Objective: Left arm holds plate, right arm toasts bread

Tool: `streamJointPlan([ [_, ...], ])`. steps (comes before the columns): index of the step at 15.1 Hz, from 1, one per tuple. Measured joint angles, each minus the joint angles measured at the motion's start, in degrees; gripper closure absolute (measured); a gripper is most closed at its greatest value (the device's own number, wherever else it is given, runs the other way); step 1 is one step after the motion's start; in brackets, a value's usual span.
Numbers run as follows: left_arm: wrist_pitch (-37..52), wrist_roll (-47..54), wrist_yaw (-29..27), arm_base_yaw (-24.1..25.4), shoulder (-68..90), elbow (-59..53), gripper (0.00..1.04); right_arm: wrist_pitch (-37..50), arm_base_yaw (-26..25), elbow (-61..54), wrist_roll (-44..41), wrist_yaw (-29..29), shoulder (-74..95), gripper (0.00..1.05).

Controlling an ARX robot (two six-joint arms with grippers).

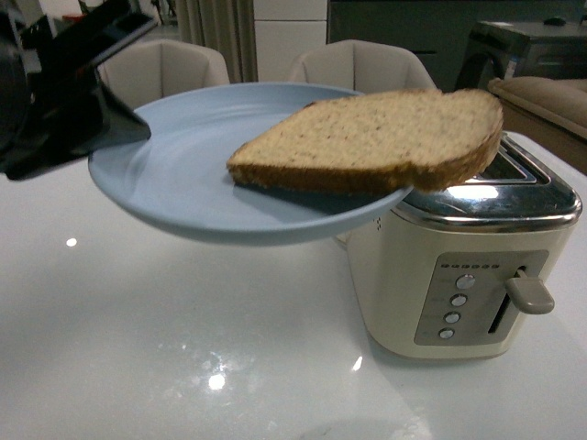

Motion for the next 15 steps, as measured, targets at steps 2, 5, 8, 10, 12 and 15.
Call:
streamJointPlan([
  [2, -1.81, -1.01, -1.60, -2.12, 0.20, 3.65, 1.02, 0.00, 0.00, 0.00, 0.00, 0.00, 0.00, 0.06],
  [5, -4.35, -1.60, -3.80, -4.17, 1.81, 6.08, 1.02, 0.00, 0.00, 0.00, 0.00, 0.00, 0.00, 0.06],
  [8, -6.47, -2.75, -6.10, -4.33, 4.70, 7.98, 1.02, 0.00, 0.00, 0.00, 0.00, -0.02, 0.00, 0.06],
  [10, -6.93, -4.70, -6.12, -2.91, 6.60, 9.03, 1.02, 0.00, 0.00, 0.00, 0.00, -0.02, 0.00, 0.06],
  [12, -6.84, -6.38, -5.70, -1.73, 7.52, 9.22, 1.02, 0.00, 0.00, 0.00, 0.00, -0.02, 0.00, 0.06],
  [15, -4.61, -8.11, -4.79, -1.27, 7.34, 9.20, 1.02, 0.00, 0.00, 0.00, 0.00, 0.00, 0.00, 0.06],
])
